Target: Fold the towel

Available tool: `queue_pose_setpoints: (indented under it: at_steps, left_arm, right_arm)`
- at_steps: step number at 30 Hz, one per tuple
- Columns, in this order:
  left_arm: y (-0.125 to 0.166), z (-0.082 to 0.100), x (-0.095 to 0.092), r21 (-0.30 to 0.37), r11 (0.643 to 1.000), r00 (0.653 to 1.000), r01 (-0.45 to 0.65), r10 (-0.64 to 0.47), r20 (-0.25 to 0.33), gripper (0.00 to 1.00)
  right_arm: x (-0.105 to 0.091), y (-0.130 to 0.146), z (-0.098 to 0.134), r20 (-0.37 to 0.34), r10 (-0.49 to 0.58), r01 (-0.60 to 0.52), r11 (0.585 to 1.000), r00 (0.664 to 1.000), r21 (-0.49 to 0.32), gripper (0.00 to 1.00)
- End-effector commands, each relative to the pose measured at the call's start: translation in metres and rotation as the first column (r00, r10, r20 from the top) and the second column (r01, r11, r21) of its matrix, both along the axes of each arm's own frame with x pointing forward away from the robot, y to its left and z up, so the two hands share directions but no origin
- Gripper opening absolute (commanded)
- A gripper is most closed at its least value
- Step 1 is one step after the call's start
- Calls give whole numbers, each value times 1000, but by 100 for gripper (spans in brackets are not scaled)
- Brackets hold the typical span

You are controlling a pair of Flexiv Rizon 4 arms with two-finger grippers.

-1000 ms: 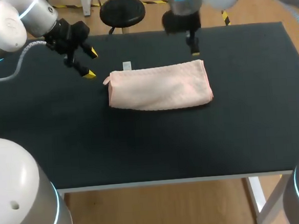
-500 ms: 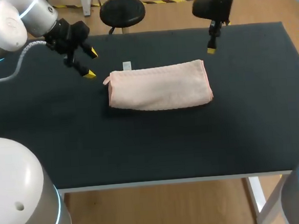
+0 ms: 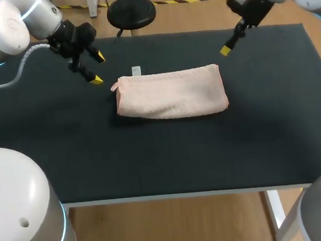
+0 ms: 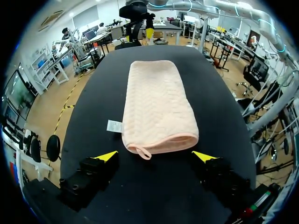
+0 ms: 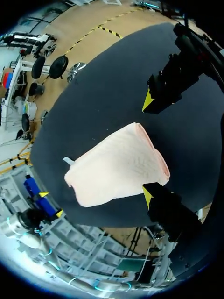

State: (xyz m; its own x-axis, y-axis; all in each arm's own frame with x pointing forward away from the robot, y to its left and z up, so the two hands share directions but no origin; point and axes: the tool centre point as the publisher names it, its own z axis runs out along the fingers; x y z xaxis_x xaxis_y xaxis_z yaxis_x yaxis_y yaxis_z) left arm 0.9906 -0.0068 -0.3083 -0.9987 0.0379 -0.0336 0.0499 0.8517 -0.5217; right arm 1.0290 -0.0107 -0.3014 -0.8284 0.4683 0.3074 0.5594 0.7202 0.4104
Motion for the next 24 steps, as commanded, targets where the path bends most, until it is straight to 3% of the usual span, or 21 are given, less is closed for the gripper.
queue_pose_setpoints:
  at_steps: [1, 6, 12, 15, 24]
  left_arm:
    - [0, -1, 0, -3, 1000, 1000, 1, -1, 1, 100]
    - [0, -1, 0, -3, 1000, 1000, 1, -1, 1, 100]
    - [0, -1, 0, -3, 1000, 1000, 1, -1, 1, 100]
    - [0, -1, 0, -3, 1000, 1000, 1, -1, 1, 100]
    - [0, -1, 0, -3, 1000, 1000, 1, -1, 1, 100]
  right_arm:
    - [-5, -8, -22, -206, -271, 340, 781, 940, 524, 100]
    - [-19, 2, -36, -289, -357, 459, 700, 888, 547, 100]
    - [-28, 4, -48, -340, -425, 544, 662, 839, 516, 100]
    - [-34, 3, -51, -353, -437, 562, 661, 827, 497, 100]
    - [-47, 7, -68, -375, -423, 554, 739, 825, 384, 100]
